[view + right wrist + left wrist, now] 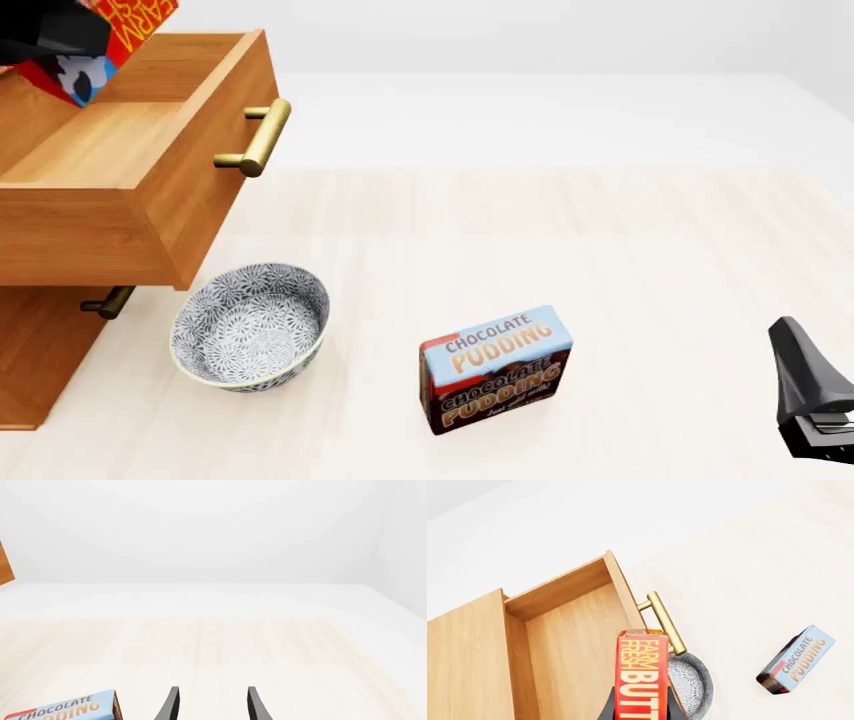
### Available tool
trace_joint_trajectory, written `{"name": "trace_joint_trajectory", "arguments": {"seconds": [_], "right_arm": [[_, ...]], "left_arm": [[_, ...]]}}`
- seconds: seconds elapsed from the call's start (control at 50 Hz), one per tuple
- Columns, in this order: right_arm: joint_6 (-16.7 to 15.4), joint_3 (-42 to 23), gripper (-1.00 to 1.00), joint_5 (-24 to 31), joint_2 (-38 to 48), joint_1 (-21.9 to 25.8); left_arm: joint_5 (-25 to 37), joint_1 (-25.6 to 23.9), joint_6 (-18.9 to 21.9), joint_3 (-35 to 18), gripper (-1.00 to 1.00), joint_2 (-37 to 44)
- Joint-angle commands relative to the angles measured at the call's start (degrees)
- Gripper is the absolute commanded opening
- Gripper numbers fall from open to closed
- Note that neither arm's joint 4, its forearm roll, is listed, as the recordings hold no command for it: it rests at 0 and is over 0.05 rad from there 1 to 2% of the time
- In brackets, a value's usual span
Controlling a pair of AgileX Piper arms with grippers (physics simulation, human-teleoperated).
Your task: Put the butter at the back in the top drawer of the cabinet and close it.
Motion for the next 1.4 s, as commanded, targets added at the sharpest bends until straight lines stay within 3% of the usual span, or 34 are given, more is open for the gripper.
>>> {"name": "trace_joint_trajectory", "arguments": {"seconds": [0.02, 0.24, 0.26, 0.3, 0.44, 0.82, 1.4], "right_arm": [[0.0, 0.0, 1.0, 0.0, 0.0, 0.0], [0.0, 0.0, 1.0, 0.0, 0.0, 0.0], [0.0, 0.0, 1.0, 0.0, 0.0, 0.0], [0.0, 0.0, 1.0, 0.0, 0.0, 0.0], [0.0, 0.0, 1.0, 0.0, 0.0, 0.0], [0.0, 0.0, 1.0, 0.0, 0.0, 0.0], [0.0, 0.0, 1.0, 0.0, 0.0, 0.0]], "left_arm": [[-1.1, 2.4, 1.0, 1.1, -1.0, 0.4], [-1.5, 4.8, -0.2, 2.4, -1.0, 1.7], [-1.7, 7.4, 1.9, 4.2, -1.0, -0.4], [-1.8, 5.5, 0.0, 4.1, -1.0, 1.7], [-1.7, 8.3, 1.3, 4.9, -1.0, -0.1], [-1.6, 9.5, 2.1, 6.6, -1.0, -1.2], [-6.6, 11.4, 0.4, 7.9, -1.0, 4.9]]}}
